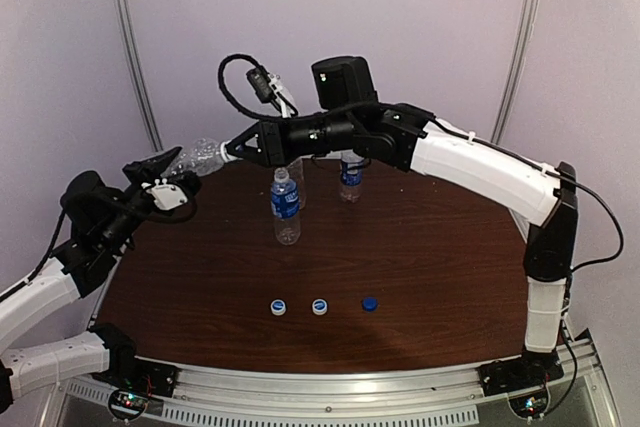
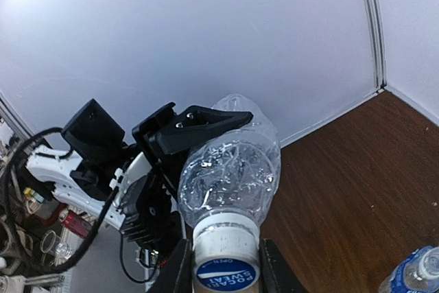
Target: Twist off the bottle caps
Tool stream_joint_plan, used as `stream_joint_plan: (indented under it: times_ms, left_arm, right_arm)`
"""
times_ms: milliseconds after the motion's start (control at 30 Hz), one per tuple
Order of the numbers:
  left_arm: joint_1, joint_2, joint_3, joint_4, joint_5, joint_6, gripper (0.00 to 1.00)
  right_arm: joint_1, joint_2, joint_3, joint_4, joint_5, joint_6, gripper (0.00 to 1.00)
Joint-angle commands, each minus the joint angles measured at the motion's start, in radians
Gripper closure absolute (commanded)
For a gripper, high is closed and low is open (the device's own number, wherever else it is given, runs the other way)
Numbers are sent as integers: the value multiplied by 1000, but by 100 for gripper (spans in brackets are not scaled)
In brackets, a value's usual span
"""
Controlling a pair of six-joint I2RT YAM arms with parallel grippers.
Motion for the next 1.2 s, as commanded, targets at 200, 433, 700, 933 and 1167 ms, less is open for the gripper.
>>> stream_joint_plan:
  times_ms: [200, 433, 700, 933, 1167]
  left_arm:
    - [5, -12, 86, -643, 456, -317, 92]
    - [5, -3, 96, -822, 647, -356, 92]
    - [34, -38, 46, -564, 445, -676, 92]
    - [150, -74, -10, -337, 339, -1038, 91]
    - [208, -98, -64, -313, 376, -1123, 90]
  right_arm:
    - [103, -259, -286, -199, 85, -1021, 100]
    - [154, -347, -398, -202, 245, -1350, 100]
    - [119, -324, -289, -292, 578, -1027, 100]
    - [-94, -295, -353, -580, 666, -443, 100]
    - [-103, -164, -596, -493, 508, -183, 100]
